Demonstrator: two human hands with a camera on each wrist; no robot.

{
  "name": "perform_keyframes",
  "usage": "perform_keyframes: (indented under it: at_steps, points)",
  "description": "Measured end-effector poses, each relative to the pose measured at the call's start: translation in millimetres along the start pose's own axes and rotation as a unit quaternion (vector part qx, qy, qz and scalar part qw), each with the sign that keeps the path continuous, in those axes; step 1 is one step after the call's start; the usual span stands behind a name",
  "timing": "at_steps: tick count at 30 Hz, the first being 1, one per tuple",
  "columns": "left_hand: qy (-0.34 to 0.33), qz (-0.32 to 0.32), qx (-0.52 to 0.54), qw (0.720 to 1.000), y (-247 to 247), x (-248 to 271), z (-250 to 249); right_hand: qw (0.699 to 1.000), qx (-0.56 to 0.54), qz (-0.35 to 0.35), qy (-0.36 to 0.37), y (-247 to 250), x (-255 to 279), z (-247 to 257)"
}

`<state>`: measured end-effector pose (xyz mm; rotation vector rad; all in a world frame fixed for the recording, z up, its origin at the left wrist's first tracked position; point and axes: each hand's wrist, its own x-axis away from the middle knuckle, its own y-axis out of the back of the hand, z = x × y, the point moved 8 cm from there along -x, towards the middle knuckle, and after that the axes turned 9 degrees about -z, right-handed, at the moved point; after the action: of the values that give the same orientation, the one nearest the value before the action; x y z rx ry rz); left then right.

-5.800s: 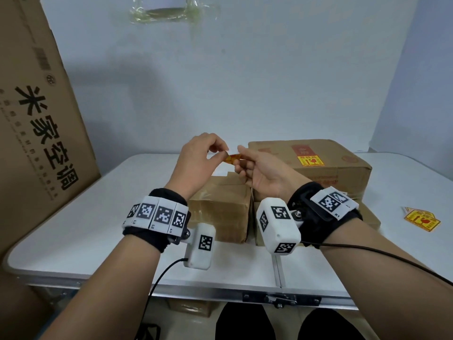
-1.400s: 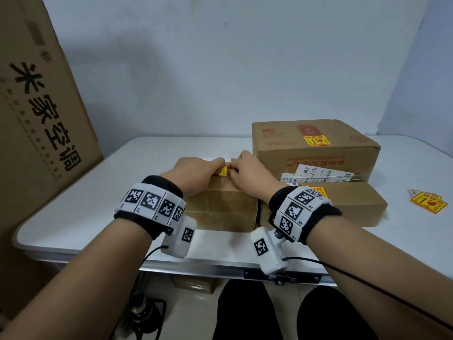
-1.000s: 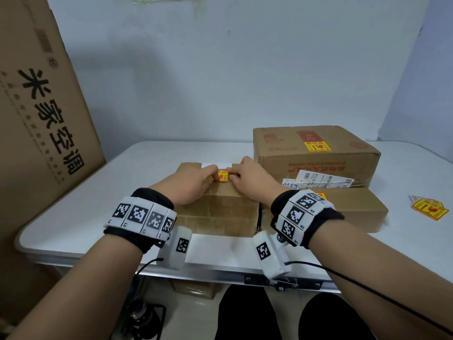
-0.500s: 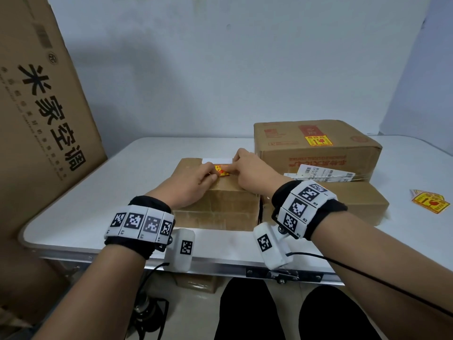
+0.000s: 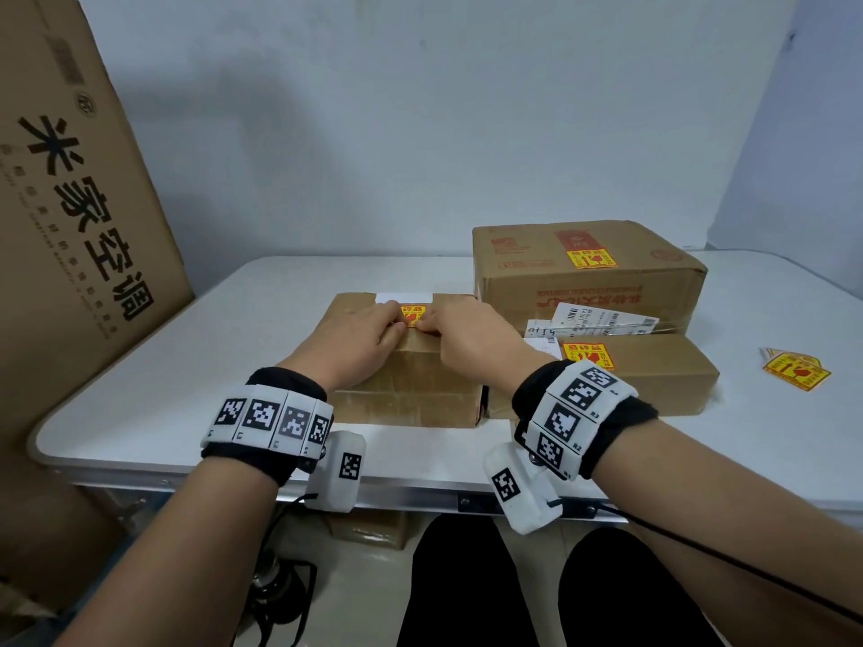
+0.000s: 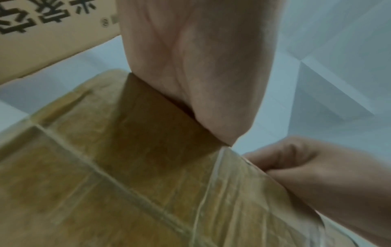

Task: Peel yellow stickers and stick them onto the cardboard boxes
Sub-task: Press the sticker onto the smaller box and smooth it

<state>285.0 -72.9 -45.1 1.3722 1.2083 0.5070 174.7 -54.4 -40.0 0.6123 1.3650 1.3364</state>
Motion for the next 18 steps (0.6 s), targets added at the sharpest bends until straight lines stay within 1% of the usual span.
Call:
perform_keyframes:
  at_steps: [2,3,8,11,15,18]
  points:
    - [-0.039,-0.009,-0.012,0.999,0,0,-11,1.000,-0.004,-0.015,-0.012,-2,-1,-3]
    - [-0.048,-0.008,-0.019,0.999,-1,-1,-13,1.000,-0.005,-0.023,-0.014,-2,-1,-4]
    - [-0.032,0.000,-0.051,0.998,1,3,-13,0.999,-0.010,-0.039,-0.016,-4,1,-7]
    - [-0.039,0.007,-0.075,0.996,7,6,-14,0.998,-0.022,-0.050,-0.023,-3,4,-10]
    - [-0.016,0.005,-0.048,0.999,11,15,-12,0.998,-0.017,-0.059,-0.017,-1,7,-8]
    - [-0.018,-0.011,-0.025,0.999,13,21,-12,0.998,0.003,-0.064,-0.005,1,8,-5]
